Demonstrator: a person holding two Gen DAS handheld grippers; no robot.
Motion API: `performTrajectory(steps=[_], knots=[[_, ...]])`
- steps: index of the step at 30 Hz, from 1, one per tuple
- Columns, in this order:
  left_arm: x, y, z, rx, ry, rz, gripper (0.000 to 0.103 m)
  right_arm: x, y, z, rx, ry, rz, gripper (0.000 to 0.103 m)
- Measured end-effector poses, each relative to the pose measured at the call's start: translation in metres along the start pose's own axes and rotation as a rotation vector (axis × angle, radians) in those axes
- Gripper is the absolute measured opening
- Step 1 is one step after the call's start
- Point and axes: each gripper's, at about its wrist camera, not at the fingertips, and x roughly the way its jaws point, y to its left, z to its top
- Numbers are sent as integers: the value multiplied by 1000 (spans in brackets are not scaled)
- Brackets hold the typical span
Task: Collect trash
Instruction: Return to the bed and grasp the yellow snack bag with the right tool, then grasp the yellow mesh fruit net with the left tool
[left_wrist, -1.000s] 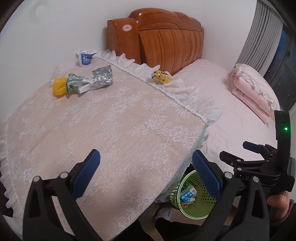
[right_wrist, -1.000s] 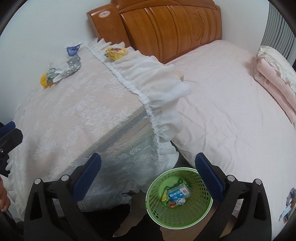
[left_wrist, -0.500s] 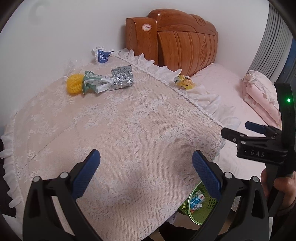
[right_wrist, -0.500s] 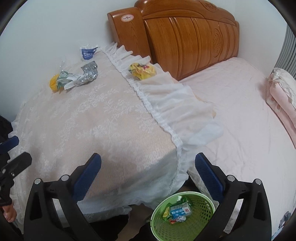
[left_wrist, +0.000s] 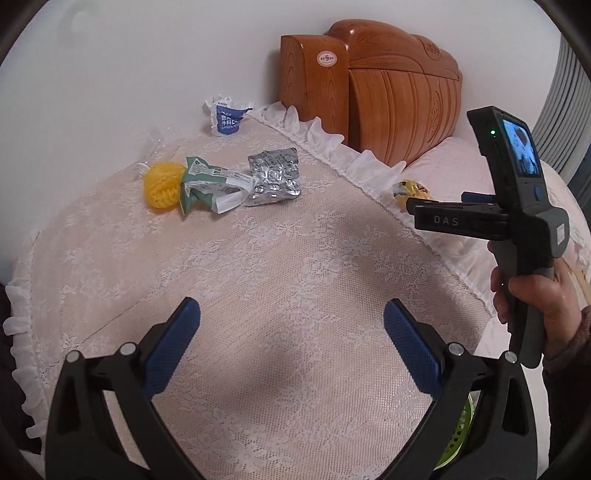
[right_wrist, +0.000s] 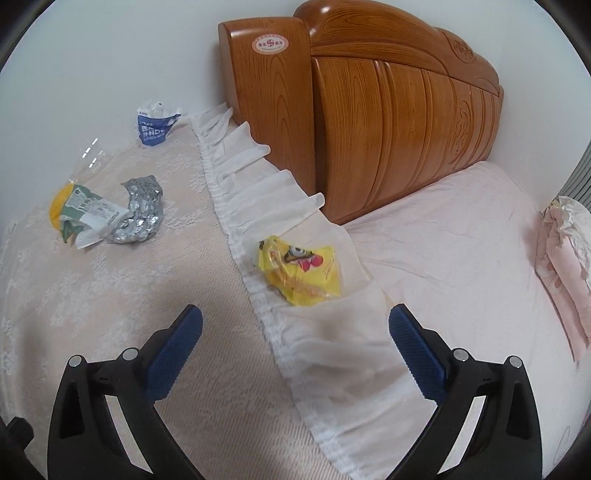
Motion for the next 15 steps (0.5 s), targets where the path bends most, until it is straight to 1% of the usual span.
performTrajectory(steps=[2,4,6,7,9,12,15], knots=[[4,5,4,0,3,9,95,16,2,7,-15,25,-7,90],[8,8,9,15,2,25,95,26,3,11,-27,44,-9,80],[11,11,13,31,-2,39,95,32,2,12,-22,58,3,59],[12,13,16,36,-2,43,95,33,0,14,-8,62,12,54],[15,17,19,33,2,48,95,35,-3,15,16,62,26,38],[21,28,25,9,10,49,95,35,-7,16,42,58,38,30],[27,43,31,-34,14,51,95,32,-10,18,55,47,38,29]])
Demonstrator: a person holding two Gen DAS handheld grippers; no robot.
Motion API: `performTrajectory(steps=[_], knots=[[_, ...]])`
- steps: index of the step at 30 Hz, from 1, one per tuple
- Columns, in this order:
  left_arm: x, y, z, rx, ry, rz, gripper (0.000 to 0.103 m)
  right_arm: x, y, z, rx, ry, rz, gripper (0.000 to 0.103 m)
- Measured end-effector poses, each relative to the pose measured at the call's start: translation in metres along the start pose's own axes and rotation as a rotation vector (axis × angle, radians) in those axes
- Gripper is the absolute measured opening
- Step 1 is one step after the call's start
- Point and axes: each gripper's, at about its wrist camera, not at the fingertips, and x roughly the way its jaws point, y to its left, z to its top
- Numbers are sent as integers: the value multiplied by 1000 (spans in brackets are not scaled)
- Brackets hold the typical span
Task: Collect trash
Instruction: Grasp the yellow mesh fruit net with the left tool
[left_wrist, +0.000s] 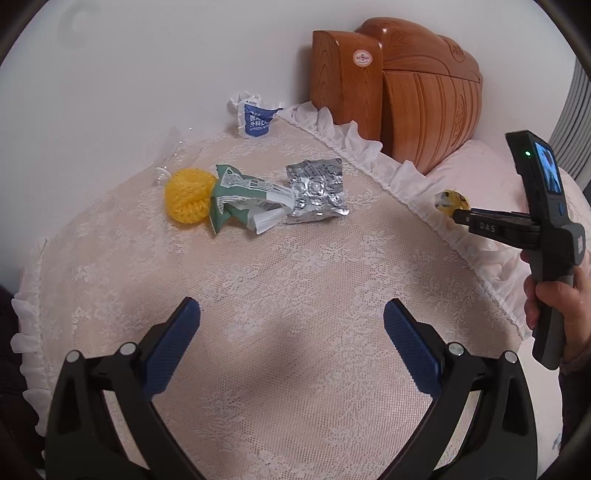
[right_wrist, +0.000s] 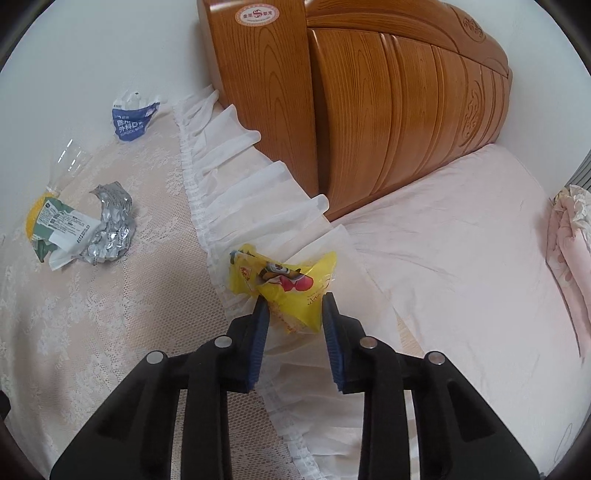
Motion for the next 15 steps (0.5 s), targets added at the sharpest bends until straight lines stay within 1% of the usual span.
performTrajectory(steps=[8,11,15], knots=[[19,60,37,-167,-16,6,95,-30,2,0,21,-49,40,29],[33,88,54,-258,-18,14,95,-46,9,-8,18,-61,62,29],[62,120,74,-389,2,-7,95,-60,25,-21,10,-50,94,29]])
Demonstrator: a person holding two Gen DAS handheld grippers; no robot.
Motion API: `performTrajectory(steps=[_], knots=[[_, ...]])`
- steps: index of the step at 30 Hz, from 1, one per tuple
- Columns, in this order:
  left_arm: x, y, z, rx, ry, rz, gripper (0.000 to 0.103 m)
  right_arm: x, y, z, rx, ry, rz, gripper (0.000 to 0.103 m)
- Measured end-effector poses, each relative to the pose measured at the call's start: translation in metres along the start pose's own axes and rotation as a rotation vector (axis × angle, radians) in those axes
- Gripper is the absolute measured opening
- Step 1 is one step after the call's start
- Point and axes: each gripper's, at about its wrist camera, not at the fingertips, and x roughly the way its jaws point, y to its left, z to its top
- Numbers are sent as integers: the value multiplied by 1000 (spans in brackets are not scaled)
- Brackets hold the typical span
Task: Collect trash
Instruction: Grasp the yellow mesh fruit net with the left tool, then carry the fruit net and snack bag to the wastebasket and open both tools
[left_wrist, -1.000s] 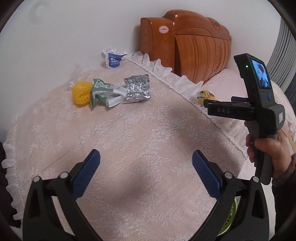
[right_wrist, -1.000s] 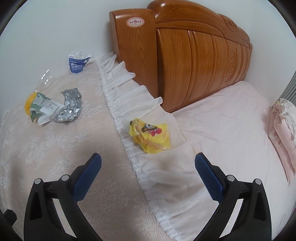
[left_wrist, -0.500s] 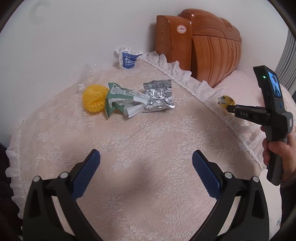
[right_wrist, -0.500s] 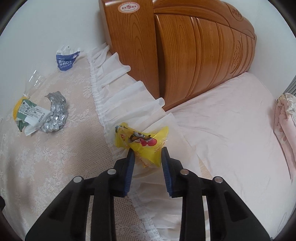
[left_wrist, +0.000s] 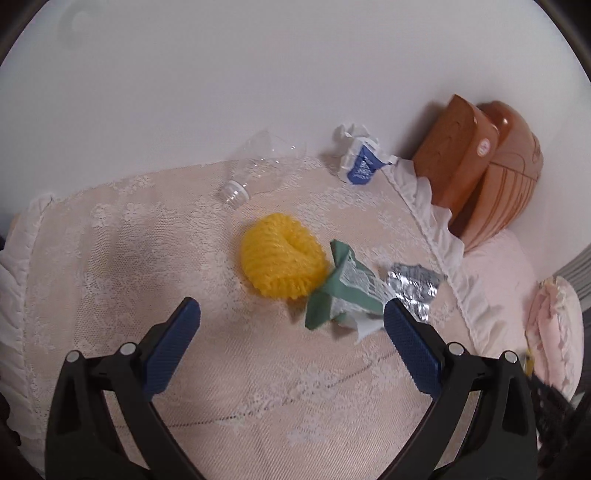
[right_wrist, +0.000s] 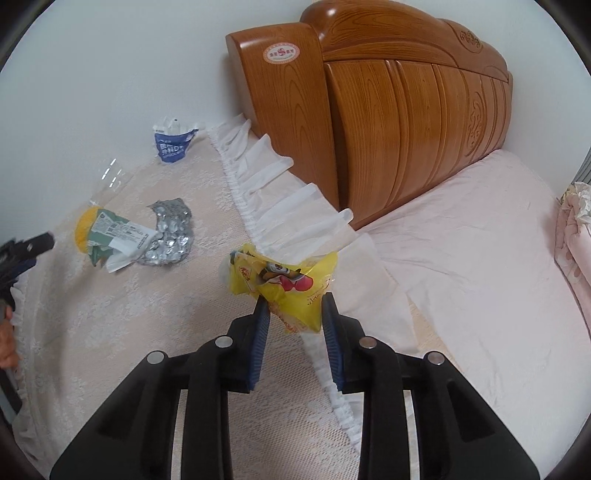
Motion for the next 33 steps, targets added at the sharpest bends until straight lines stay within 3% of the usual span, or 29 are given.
performTrajectory(steps=[4,6,8,12,15,24,33], knots=[[32,15,22,-97,44,-8,89,-8,16,-15,-14,23,20,29],[49,23,29,-151,76,-22,78,-12,22,-23,-19,36,25,29],[63,27,34,-195,101,-34,73,-14,27,-31,-20,50,29,29],[87,30,35,-252,177,-71,50,-15,32,-41,-17,67,24,29],[88,28,35,-241,184,-99,36,-18,30,-46,4,68,15,30],[35,36,14,-142,104,-55,30,-29,26,-55,27,51,32,30],[-62,39,-67,17,27,31,30,-47,46,-73,-31,41,84,30]])
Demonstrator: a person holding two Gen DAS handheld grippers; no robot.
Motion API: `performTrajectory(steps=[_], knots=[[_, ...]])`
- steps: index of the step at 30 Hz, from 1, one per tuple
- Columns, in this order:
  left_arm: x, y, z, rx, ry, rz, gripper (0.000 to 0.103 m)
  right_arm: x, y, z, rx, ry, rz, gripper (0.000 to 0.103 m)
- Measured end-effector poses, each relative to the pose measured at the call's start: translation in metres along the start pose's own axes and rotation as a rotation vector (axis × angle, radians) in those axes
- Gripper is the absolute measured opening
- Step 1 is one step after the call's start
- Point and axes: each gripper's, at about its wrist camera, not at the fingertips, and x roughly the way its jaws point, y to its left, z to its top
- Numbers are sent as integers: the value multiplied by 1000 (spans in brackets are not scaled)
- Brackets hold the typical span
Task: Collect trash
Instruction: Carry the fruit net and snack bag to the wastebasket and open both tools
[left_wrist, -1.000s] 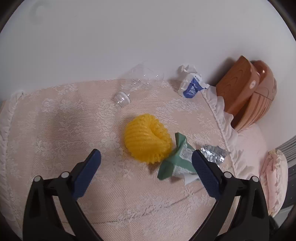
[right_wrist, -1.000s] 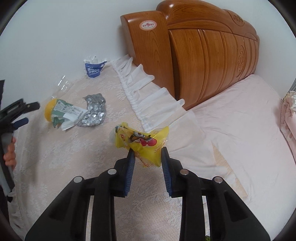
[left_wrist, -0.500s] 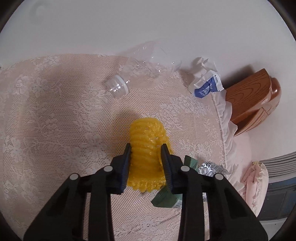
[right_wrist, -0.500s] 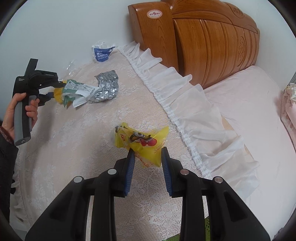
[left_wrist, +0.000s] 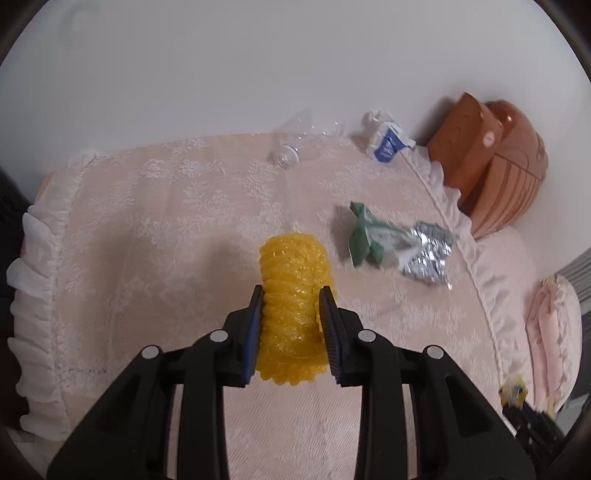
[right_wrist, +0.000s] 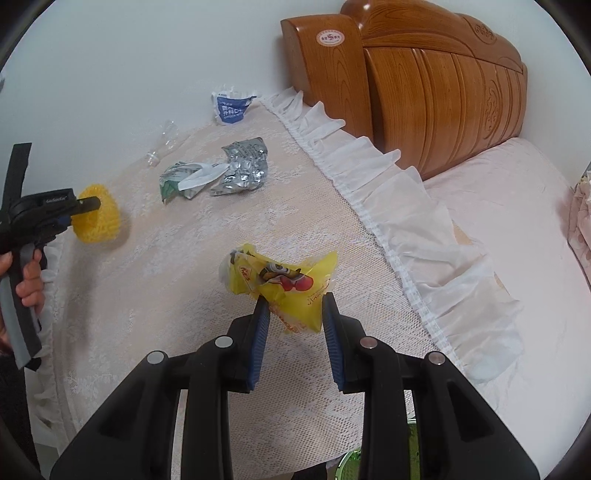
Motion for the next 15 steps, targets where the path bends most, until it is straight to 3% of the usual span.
performTrajectory(steps=[4,8,15], knots=[[-29,-27,-50,122,26,-21,30,-6,8,-17,-17,6,29,30],[-46,-64,-102,250,77,-92,30,-10,11,-34,-27,27,51,30],[-53,-124,-165,443,154,-204,30,-26,-12,-67,3,28,17,30]])
